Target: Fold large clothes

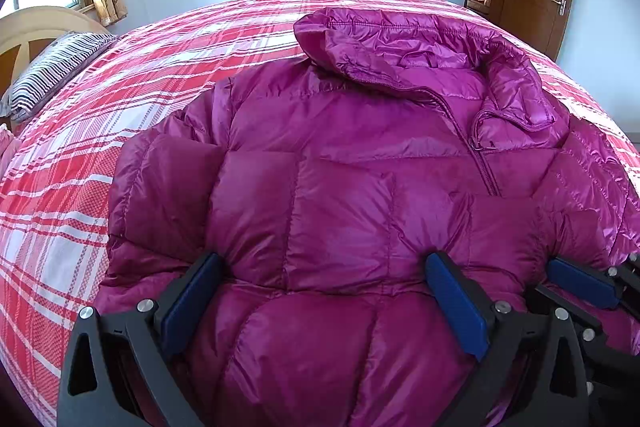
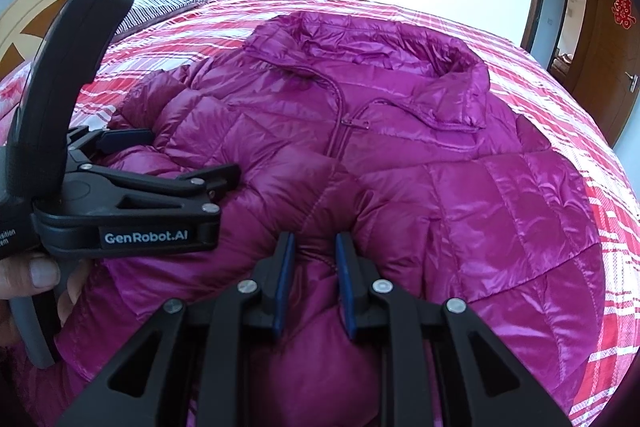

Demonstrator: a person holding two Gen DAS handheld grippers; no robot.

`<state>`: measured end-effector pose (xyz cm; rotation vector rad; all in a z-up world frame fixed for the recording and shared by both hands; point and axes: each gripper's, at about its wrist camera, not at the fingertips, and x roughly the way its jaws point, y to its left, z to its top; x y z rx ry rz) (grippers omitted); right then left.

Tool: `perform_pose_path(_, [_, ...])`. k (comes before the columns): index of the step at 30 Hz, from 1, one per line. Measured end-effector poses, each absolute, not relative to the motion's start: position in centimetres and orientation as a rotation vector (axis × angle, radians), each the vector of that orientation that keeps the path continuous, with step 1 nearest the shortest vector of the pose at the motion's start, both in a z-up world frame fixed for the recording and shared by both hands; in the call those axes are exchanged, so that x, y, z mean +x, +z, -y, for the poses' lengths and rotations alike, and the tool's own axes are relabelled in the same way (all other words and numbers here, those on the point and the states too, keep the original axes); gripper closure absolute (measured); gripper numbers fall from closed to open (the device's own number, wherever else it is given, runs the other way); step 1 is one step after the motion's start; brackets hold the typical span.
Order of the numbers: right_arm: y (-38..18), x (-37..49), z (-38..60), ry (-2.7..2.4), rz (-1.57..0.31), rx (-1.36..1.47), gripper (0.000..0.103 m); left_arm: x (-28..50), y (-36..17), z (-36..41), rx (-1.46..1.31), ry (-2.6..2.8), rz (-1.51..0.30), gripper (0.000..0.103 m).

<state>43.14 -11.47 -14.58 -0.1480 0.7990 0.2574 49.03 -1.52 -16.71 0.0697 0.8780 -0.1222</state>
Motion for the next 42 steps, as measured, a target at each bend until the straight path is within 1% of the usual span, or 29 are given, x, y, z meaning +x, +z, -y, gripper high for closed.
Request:
perform_pose_path(3, [-14.0,43.4,11.5,0.318,-0.822,-0.200,0.078,49.1,-16.7,1.5,0.065,-0.124,-0.879,0.001])
perform_pose_path(5, [-13.6,43.7,11.9,0.378,-0.845,-0.199,0.076,49.1,-16.7,1.5,0.062,-0.126,-0.879,0.001])
perform_pose_path(8, [-13.1,44.2,11.9,0.447,-0.879,-0.221,0.071,49.0,-16.7,1.5,0.060,-0.127,-0.880,0.001])
perform_pose_path(11, [-11.3,44.8,12.2,0.515,-0.873,-0.253,0.063,49.1,-16.7,1.6,0.059,-0.129,-0.880,0.001])
perform_pose_path(13, [-9.3,45.8,12.7,0.491,-0.809,-0.262,0.046,49.1,-16.7,1.6,0.056,-0.130,-0.880,0.001])
perform_pose_path(14, [-8.4,46.5,13.1,0.485,-0.789,-0.255,0.041,49.1,-16.7,1.6,0.056,-0.131,-0.880,0.001])
perform_pose_path(15, [-7.5,47.7,13.5,0.484,-0.771,-0.246,0.032,49.1,-16.7,1.6,0.056,-0.131,-0.879,0.001])
perform_pose_path(16, [-6.7,49.2,13.9,0.469,-0.750,-0.247,0.028,49.1,-16.7,1.6,0.055,-0.131,-0.880,0.001])
perform_pose_path(19, [-5.2,53.6,14.5,0.415,-0.723,-0.277,0.027,49.1,-16.7,1.6,0.055,-0.130,-0.880,0.001])
perform_pose_path(24, [-5.0,60.4,14.3,0.343,-0.747,-0.354,0.027,49.0,-16.7,1.5,0.055,-0.131,-0.879,0.001])
perform_pose_path(29, [-6.0,64.8,14.4,0.409,-0.864,-0.374,0.027,49.0,-16.7,1.6,0.053,-0.131,-0.878,0.001])
perform_pose_path(31, [-6.5,66.3,14.7,0.455,-0.941,-0.352,0.027,49.0,-16.7,1.6,0.052,-0.131,-0.878,0.001])
perform_pose_path(32, [-6.7,66.6,14.7,0.468,-0.962,-0.368,0.028,49.0,-16.7,1.6,0.051,-0.131,-0.878,0.001])
perform_pose_path(33, [-7.0,66.7,14.5,0.474,-0.975,-0.409,0.031,49.0,-16.7,1.6,0.052,-0.131,-0.877,0.001])
perform_pose_path(34, [-7.2,66.6,14.3,0.478,-0.989,-0.448,0.043,49.0,-16.7,1.6,0.051,-0.131,-0.878,0.001])
perform_pose_path(35, [-7.5,66.5,14.1,0.483,-1.009,-0.471,0.051,49.0,-16.7,1.6,0.051,-0.132,-0.878,0.001])
perform_pose_path(36, [-7.7,66.2,14.0,0.484,-1.023,-0.492,0.071,49.0,-16.7,1.6,0.051,-0.131,-0.878,0.001])
perform_pose_path(37, [-7.6,65.6,14.0,0.482,-1.011,-0.520,0.086,49.0,-16.7,1.6,0.051,-0.131,-0.878,0.001])
perform_pose_path(40, [-6.7,62.8,14.0,0.495,-0.911,-0.576,0.088,49.0,-16.7,1.6,0.051,-0.131,-0.878,0.001])
perform_pose_path(42, [-6.5,60.8,14.1,0.471,-0.844,-0.611,0.088,49.0,-16.7,1.6,0.051,-0.131,-0.878,0.001])
